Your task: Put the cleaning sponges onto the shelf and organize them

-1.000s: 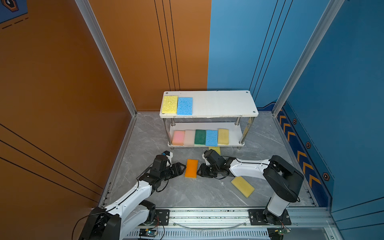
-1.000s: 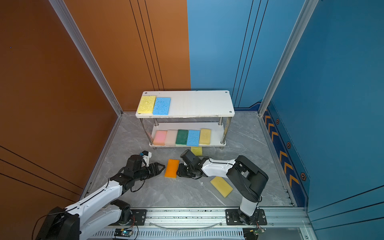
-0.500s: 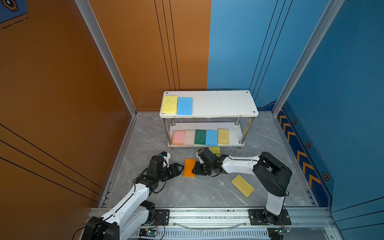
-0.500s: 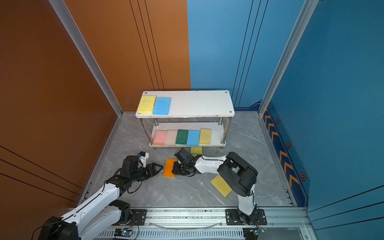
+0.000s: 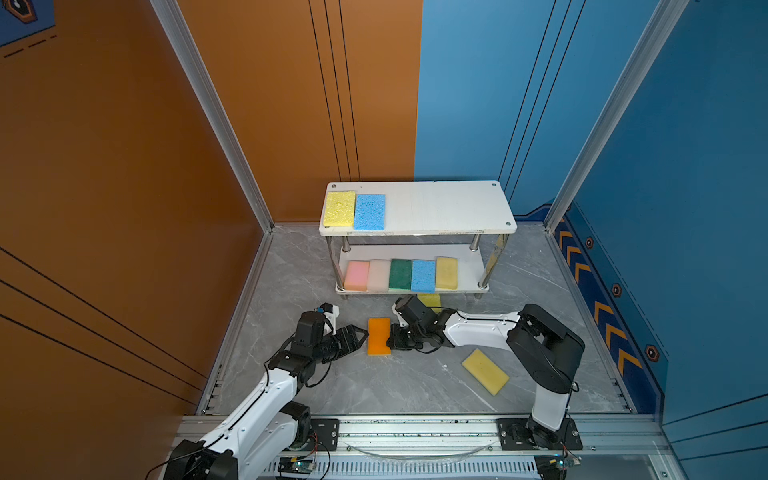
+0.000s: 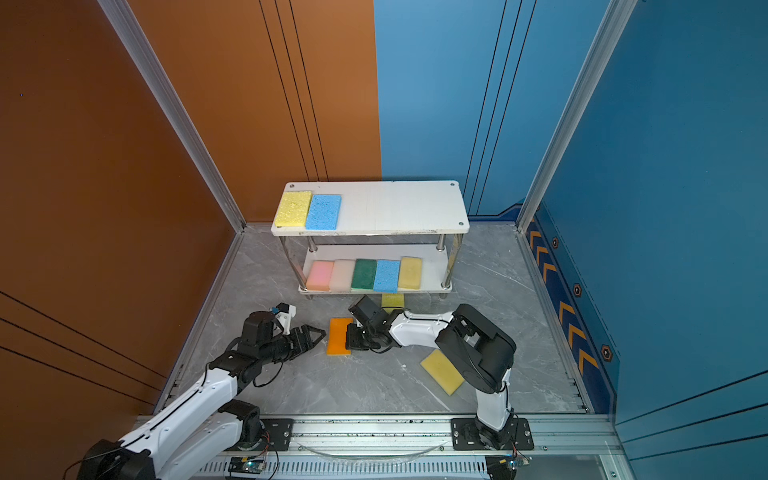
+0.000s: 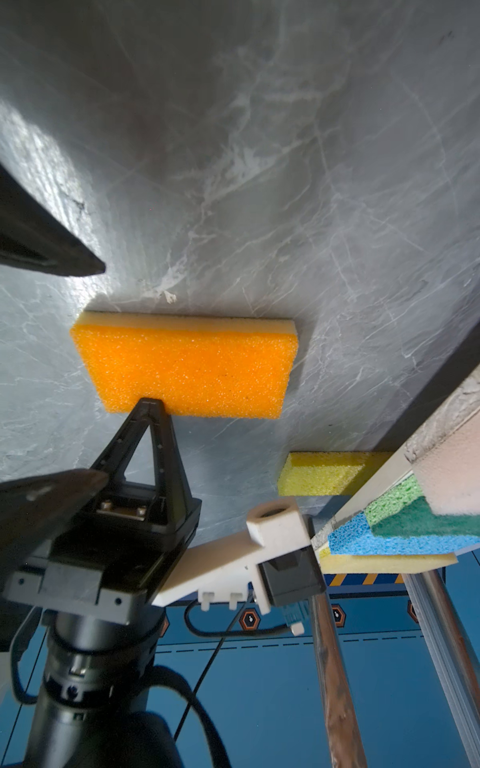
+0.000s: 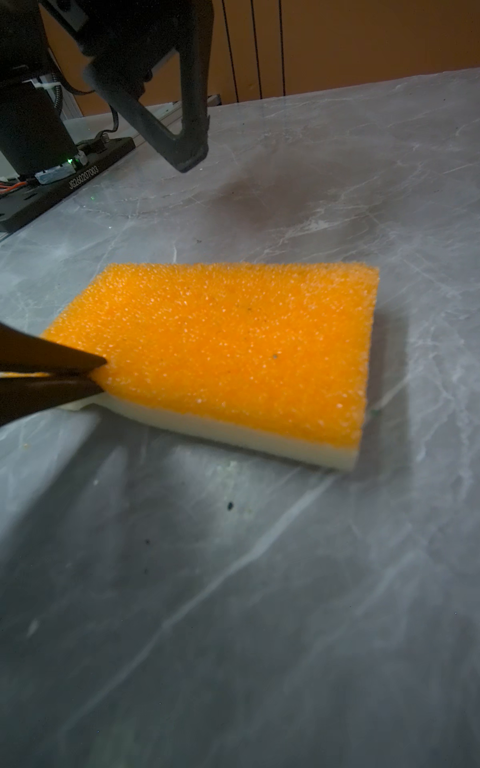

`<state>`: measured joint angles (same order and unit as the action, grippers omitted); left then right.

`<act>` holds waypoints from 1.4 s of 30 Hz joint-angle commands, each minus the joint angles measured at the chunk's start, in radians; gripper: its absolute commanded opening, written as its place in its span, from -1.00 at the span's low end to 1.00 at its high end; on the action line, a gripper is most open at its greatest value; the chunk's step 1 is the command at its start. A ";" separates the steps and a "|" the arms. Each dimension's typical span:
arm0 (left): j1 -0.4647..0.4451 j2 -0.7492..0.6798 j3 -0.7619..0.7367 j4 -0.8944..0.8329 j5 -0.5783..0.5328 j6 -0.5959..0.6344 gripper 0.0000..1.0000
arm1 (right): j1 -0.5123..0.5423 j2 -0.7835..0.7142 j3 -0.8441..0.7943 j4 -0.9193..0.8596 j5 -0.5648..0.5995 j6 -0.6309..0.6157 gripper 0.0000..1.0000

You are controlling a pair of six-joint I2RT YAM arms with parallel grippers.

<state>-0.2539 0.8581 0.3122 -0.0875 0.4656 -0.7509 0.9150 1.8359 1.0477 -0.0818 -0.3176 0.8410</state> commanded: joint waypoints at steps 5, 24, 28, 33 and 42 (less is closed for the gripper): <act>0.017 -0.043 0.040 0.023 0.131 -0.048 0.81 | -0.063 -0.214 0.001 -0.189 -0.024 -0.180 -1.00; -0.060 -0.016 0.175 0.384 0.298 -0.314 0.95 | -0.133 -0.479 0.165 -0.427 -0.279 -0.347 -1.00; -0.069 -0.016 0.177 0.401 0.287 -0.331 0.80 | -0.122 -0.482 0.178 -0.429 -0.290 -0.353 -1.00; -0.074 -0.016 0.173 0.420 0.282 -0.343 0.48 | -0.114 -0.477 0.181 -0.430 -0.301 -0.360 -1.00; -0.084 -0.001 0.162 0.451 0.279 -0.345 -0.20 | -0.108 -0.463 0.185 -0.429 -0.295 -0.362 -1.00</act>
<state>-0.3286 0.8520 0.4778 0.3290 0.7441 -1.0996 0.8005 1.3743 1.2018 -0.4881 -0.6010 0.4965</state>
